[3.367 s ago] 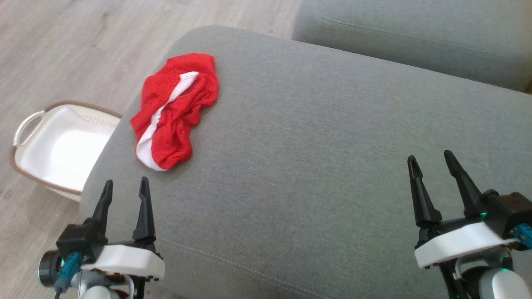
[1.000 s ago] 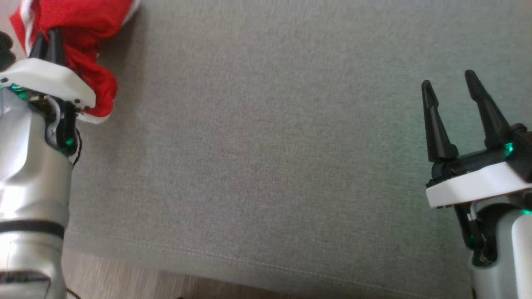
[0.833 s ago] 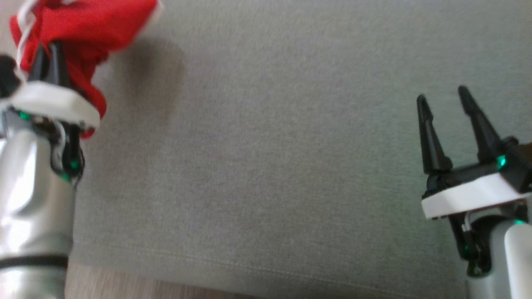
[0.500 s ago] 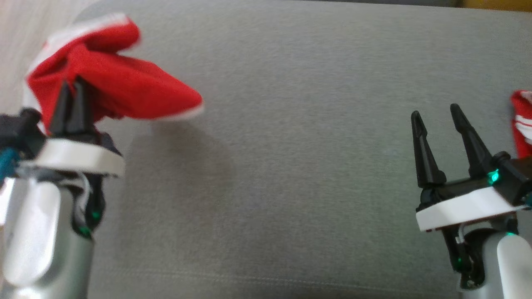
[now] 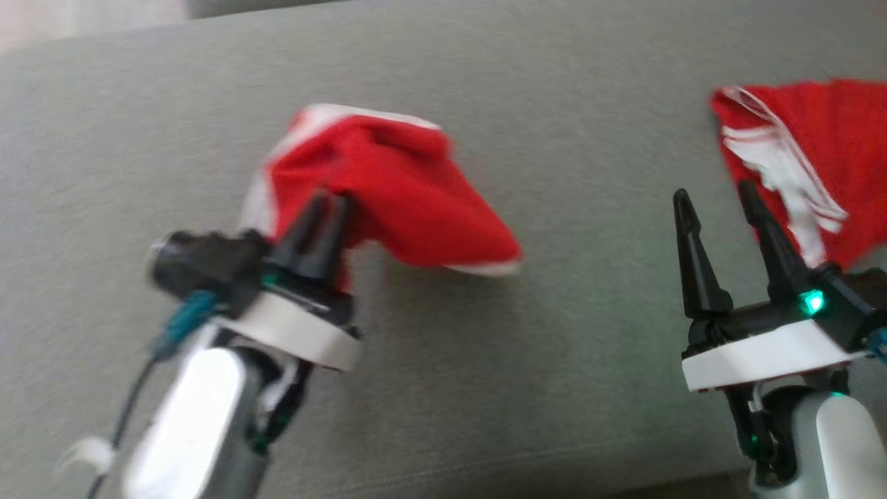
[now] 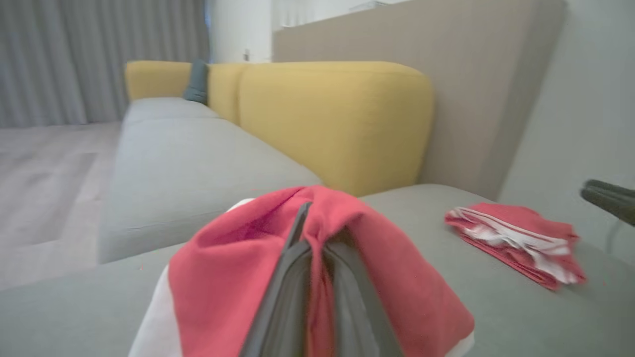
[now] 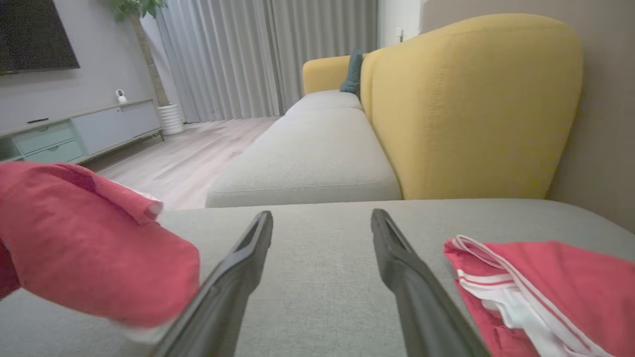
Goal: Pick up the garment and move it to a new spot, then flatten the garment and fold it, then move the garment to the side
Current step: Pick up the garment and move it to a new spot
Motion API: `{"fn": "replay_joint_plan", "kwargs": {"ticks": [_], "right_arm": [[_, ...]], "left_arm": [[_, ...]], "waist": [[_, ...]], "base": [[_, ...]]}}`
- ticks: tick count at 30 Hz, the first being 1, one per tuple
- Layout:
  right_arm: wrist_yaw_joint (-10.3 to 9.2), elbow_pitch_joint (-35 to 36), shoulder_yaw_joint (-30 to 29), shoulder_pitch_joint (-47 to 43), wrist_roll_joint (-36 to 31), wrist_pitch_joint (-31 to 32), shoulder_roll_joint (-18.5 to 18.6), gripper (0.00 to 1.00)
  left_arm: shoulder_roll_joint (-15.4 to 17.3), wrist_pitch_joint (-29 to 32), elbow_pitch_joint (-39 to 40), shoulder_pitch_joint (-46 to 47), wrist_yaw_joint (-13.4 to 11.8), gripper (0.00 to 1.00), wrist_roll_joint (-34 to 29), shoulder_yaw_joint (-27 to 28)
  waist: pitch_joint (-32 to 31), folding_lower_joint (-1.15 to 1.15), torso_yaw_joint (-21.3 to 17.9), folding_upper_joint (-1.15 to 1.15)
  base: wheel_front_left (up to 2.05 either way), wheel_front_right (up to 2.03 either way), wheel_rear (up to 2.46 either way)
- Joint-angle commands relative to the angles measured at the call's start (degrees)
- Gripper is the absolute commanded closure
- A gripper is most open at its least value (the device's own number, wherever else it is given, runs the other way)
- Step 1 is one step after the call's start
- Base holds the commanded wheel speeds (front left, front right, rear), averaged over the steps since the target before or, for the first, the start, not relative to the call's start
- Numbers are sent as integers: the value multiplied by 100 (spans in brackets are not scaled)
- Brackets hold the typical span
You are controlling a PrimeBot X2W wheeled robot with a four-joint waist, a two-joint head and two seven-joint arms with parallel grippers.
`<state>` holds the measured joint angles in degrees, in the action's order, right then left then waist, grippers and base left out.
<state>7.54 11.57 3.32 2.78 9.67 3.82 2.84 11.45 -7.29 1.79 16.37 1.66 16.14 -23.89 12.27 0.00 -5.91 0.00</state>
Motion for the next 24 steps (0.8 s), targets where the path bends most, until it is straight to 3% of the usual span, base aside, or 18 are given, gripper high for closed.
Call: {"fn": "replay_joint_plan", "kwargs": {"ticks": [1,7,14,15,16,24], "right_arm": [[-5,183,124,107,66,-71,7,0],[-5,103,73,55,256,-246,5,0],[-5,3,53,74,328,-361,5,0],[-5,-6,65,92,331,-364,5,0],[-5,-13,66,108,326,-367,5,0],[-5,-52,38,144,203,-294,4,0]], "left_arm": [[21,-13,110,351,51,100,-88,93],[-114,26,-570,521,349,100,-314,-674],[-23,170,-1345,564,531,100,-390,-1491],[-29,167,-1424,565,540,58,-370,-1569],[-44,138,-1479,573,546,0,-356,-1639],[-138,-378,-1386,444,476,0,-182,-1714]], "waist": [[258,0,-434,0],[511,0,-823,0],[645,0,-750,0],[648,0,-710,0],[643,0,-657,0],[373,0,-160,0]], "base": [[0,0,0],[0,0,0],[0,0,0],[0,0,0],[0,0,0],[0,0,0]]}}
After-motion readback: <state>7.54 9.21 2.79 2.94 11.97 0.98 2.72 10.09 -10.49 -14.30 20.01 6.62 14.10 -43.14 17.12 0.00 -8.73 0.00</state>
